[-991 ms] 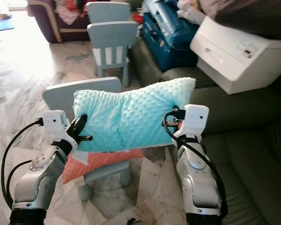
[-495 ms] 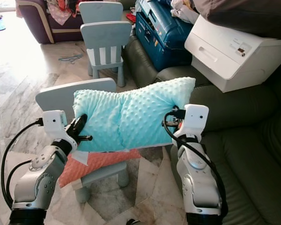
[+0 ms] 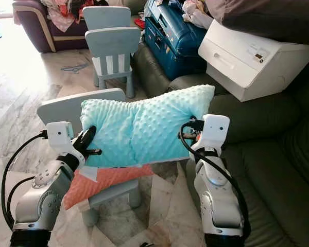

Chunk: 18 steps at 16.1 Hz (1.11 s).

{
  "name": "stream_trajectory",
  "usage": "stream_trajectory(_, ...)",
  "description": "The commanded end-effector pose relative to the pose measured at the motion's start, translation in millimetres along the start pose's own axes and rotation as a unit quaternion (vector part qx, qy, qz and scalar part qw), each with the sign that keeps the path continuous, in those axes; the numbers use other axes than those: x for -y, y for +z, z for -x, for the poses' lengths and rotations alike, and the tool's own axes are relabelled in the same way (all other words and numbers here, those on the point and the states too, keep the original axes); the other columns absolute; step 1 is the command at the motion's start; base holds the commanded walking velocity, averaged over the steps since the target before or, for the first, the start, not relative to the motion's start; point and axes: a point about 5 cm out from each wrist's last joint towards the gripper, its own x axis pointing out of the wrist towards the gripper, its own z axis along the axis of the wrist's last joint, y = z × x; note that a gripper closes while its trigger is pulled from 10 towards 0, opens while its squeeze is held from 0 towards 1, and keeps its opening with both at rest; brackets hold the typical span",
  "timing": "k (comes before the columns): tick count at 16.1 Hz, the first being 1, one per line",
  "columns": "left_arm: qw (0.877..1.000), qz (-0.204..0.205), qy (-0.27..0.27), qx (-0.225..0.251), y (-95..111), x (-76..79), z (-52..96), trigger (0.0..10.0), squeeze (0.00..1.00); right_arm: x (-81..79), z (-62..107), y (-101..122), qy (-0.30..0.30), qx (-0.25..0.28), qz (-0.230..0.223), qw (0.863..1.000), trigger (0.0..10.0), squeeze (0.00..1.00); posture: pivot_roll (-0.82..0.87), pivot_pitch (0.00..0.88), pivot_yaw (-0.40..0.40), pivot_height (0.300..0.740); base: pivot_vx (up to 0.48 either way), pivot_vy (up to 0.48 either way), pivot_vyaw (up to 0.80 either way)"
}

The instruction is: Move the pillow to the sofa

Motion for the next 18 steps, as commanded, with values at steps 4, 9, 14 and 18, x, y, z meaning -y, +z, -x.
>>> stream_trajectory(4, 1.000, 0.006, -0.010, -0.008, -2.2, 2.9, 0.9, 10.0, 0.00, 1.6, 1.3, 3.2, -0.002, 0.008, 0.002, 1.000, 10.0, 0.00, -0.08, 0.090, -0.068, 0.740, 0.000, 0.000, -0.34)
stream_trajectory(9, 1.000, 0.004, -0.010, -0.009, -2.2, 3.4, 0.9, 10.0, 0.00, 1.6, 1.7, 3.1, -0.003, 0.008, 0.003, 1.000, 10.0, 0.00, -0.08, 0.093, -0.068, 0.740, 0.000, 0.000, 0.00)
stream_trajectory(14, 1.000, 0.004, -0.012, -0.014, -4.1, 6.0, 1.0, 10.0, 0.00, 1.6, 1.9, 2.7, -0.003, 0.006, 0.001, 1.000, 10.0, 0.00, -0.08, 0.095, -0.070, 0.740, 0.000, 0.000, 0.00)
stream_trajectory(18, 1.000, 0.002, -0.014, -0.016, -4.5, 6.3, 0.9, 10.0, 0.00, 1.5, 2.5, 2.0, -0.003, 0.004, -0.001, 1.000, 10.0, 0.00, -0.08, 0.096, -0.070, 0.740, 0.000, 0.000, 0.00)
